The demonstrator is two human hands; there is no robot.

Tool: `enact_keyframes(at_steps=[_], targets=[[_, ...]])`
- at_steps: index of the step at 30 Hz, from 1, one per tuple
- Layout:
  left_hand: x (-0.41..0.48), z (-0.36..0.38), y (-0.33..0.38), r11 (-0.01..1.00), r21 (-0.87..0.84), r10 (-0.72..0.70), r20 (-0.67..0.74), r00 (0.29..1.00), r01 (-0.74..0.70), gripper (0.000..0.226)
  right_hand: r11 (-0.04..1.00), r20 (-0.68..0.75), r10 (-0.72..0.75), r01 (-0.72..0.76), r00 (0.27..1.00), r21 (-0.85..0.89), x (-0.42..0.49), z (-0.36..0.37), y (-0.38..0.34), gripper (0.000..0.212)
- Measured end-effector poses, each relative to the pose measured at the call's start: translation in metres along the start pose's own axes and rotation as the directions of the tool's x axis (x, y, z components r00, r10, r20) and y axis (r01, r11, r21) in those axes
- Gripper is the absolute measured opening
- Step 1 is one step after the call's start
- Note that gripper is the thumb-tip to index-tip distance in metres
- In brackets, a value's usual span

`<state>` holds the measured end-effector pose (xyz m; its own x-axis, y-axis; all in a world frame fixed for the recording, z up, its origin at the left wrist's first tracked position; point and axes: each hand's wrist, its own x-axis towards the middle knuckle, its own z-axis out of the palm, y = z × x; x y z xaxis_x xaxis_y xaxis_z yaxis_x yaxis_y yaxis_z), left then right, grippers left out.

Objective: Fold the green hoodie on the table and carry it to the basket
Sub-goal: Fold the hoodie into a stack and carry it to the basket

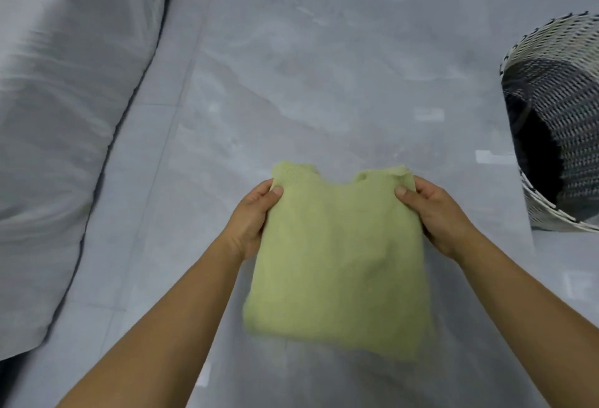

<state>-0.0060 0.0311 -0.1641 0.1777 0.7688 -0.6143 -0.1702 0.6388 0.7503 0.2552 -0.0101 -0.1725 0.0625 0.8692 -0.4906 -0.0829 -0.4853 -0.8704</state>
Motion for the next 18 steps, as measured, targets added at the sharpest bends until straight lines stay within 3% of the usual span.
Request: enact_keyframes(at_steps=[4,7,11,15,18], targets=[[0.014,0.004,-0.004,0.994,0.074,-0.073,-0.083,0.994,0.079,0.008,0.964,-0.101,-0.083,0.054,0.991,-0.261,0.021,0.006,0.009,0.013],[0.017,0.009,-0.006,0.970,0.242,0.066,-0.128,0.990,-0.033,0.022,0.930,-0.177,-0.192,0.121,0.965,-0.347,0.022,0.013,0.014,0.009],[0.027,0.011,-0.006,0.857,0.485,0.290,-0.176,0.941,-0.173,0.007,0.937,-0.290,-0.225,0.125,0.930,-0.327,0.025,0.012,0.015,0.013],[0.045,0.004,-0.011,0.697,0.715,0.315,-0.250,0.915,-0.045,0.034,0.794,-0.311,-0.282,0.039,0.907,-0.607,0.039,0.013,0.020,0.033],[0.049,0.003,-0.012,0.649,0.760,0.375,-0.271,0.886,-0.042,0.034,0.693,-0.356,-0.351,-0.016,0.866,-0.721,0.044,0.014,0.019,0.022]])
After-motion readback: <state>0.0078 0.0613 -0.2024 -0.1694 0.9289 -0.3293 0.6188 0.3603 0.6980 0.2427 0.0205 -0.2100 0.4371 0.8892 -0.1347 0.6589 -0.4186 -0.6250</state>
